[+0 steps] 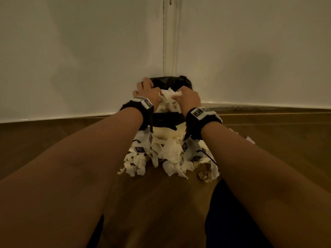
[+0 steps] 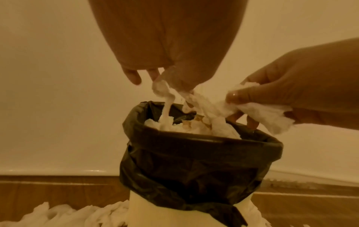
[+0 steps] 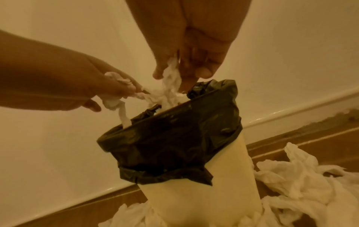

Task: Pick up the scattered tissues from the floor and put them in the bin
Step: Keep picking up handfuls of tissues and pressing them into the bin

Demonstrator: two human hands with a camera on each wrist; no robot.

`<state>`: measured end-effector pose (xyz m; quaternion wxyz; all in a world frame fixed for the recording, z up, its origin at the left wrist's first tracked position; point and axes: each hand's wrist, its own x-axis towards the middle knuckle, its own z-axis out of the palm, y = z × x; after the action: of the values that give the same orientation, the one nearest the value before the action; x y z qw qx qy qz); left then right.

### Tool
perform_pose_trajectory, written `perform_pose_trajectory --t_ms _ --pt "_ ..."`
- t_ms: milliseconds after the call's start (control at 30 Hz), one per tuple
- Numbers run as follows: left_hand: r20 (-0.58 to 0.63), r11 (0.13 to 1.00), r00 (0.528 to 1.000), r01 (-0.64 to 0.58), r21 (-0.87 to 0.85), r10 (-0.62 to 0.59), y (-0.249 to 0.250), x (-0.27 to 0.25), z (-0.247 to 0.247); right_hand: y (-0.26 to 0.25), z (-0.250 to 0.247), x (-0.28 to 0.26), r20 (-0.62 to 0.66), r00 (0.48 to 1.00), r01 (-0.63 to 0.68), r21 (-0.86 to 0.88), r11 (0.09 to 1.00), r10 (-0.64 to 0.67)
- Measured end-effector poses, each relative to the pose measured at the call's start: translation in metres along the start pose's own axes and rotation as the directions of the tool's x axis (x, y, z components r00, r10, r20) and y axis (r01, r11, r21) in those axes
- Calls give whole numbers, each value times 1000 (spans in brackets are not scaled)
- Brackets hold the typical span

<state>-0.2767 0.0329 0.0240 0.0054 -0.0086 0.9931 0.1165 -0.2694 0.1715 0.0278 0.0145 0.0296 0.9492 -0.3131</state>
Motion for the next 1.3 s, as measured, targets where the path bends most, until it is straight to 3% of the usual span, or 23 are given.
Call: perform_pose_trajectory --t_ms 100,200,333,500,633,767,867,933,1000,1067,1167,1300 --pt "28 991 999 -40 125 37 -9 3 8 3 11 9 19 998 63 -146 987 -61" --pt "137 995 989 -70 66 60 -9 9 8 5 19 19 69 996 75 -227 971 -61" --pt "132 993 986 -105 51 98 -7 2 17 -2 28 25 191 982 45 -246 968 3" --pt "198 991 972 -130 17 125 6 -3 22 2 47 19 307 940 265 -373 889 -152" --pt "240 988 964 -138 69 118 6 -6 29 7 51 18 367 922 284 -430 857 -122" --pt "201 970 966 -194 150 162 2 -10 30 10 49 15 373 917 314 -461 830 -140" --pt "93 970 975 -212 120 202 -1 -17 27 5 37 11 279 950 266 -479 836 -142" --pt "-33 977 978 -207 44 208 -7 -26 26 1 29 3 110 976 216 -464 859 -185" --pt "-184 979 963 -202 -22 195 -15 -37 24 -5 23 -10 -77 948 235 -483 843 -308" --pt "-293 980 944 -182 -81 151 -24 -47 25 -17 22 -25 -161 891 317 -450 835 -425" --pt "-324 974 945 -113 -198 43 -40 -64 36 -31 36 -45 -123 867 426 -323 845 -484" --pt "-222 960 972 8 -279 -72 -65 -91 62 -22 70 -64 1 943 326 -183 927 -332"
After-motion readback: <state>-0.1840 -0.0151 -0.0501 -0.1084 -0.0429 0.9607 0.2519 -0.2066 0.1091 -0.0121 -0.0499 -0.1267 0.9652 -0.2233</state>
